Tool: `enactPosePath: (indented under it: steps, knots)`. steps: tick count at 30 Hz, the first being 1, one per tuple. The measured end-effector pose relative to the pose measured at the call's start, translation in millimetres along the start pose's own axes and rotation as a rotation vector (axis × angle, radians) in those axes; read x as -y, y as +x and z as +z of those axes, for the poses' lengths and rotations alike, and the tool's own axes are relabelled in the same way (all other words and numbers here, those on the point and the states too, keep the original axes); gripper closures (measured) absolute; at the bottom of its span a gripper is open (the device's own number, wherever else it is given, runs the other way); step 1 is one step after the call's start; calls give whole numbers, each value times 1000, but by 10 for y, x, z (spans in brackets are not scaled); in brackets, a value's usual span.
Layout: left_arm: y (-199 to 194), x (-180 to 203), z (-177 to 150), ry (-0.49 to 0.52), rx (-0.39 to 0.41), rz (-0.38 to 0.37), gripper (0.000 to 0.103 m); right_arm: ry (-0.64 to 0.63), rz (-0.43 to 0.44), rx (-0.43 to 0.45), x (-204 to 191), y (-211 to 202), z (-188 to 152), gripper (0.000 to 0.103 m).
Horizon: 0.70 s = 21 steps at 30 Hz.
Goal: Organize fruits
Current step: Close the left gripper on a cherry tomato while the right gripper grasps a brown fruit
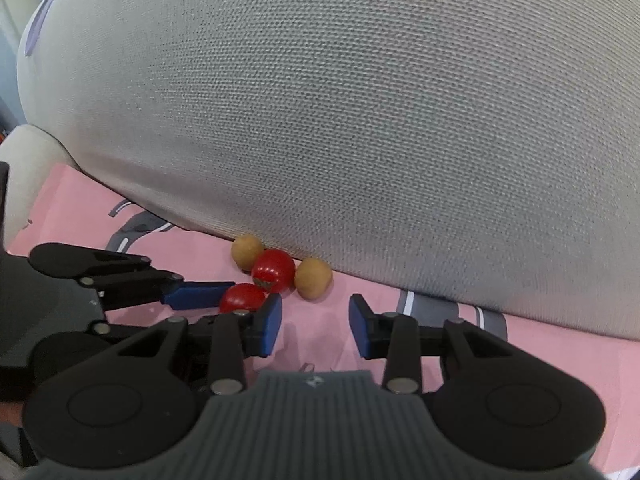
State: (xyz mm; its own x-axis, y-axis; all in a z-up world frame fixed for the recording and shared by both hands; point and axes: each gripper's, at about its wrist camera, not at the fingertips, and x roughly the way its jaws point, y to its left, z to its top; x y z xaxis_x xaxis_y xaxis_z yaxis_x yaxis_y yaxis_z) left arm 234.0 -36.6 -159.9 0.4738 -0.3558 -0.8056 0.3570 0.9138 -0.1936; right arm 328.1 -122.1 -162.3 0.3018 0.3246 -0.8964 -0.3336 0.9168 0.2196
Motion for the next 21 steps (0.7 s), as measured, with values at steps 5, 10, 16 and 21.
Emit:
enactPosePath:
  steps: [5, 10, 16, 21]
  knots:
    - [-196, -128, -4, -13, 18, 21, 72, -19, -10, -36, -1, 107, 82, 68]
    - [-293, -275, 14, -62, 27, 33, 72, -62, -11, -83, -54, 269, 154, 70]
    - [-380, -363, -1, -94, 30, 38, 72, -95, -16, -114, -84, 394, 258, 72]
    - [-462, -403, -21, -115, 27, 38, 72, -123, 2, -135, -107, 474, 306, 72]
